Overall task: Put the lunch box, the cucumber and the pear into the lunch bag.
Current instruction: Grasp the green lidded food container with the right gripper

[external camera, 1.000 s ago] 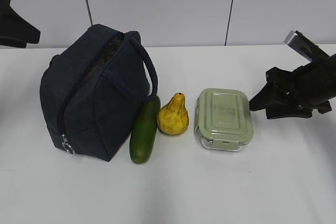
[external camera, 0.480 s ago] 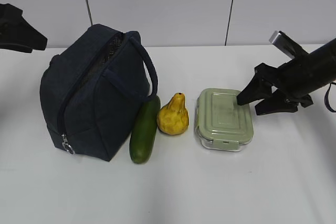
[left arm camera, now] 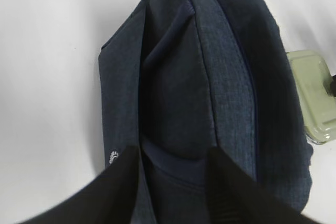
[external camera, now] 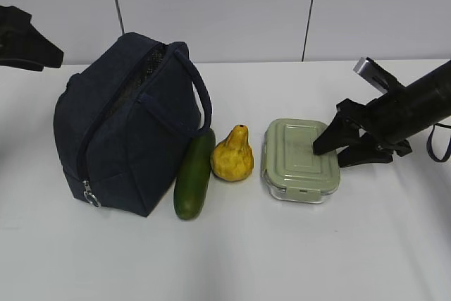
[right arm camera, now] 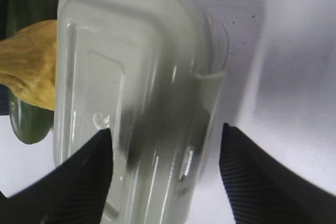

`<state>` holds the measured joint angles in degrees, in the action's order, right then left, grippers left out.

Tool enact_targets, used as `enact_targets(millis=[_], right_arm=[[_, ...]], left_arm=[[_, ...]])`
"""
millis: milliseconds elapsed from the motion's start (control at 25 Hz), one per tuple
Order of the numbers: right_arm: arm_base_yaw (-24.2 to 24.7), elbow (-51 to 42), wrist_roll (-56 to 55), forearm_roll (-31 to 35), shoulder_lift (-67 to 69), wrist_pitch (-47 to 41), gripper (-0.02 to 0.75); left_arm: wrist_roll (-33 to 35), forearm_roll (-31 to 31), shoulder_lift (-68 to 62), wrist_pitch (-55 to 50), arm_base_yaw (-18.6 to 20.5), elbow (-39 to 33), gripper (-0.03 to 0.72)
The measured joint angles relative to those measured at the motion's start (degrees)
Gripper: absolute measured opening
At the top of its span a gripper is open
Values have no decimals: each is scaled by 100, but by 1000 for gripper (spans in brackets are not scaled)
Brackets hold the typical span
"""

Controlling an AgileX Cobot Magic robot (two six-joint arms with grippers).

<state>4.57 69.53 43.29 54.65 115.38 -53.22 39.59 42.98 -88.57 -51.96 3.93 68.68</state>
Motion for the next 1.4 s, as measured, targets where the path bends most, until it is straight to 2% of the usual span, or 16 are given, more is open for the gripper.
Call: enact_targets(millis=[720,1040,1400], right_arm=[[0,10,420,354,103,21,494],[0,10,465,376,103,41,346],[0,21,464,376,103,31,314]], left_arm=[[0,0,-37,102,0,4,252],[0,0,-37,122,0,4,252],[0,0,-37,128,0,4,252]])
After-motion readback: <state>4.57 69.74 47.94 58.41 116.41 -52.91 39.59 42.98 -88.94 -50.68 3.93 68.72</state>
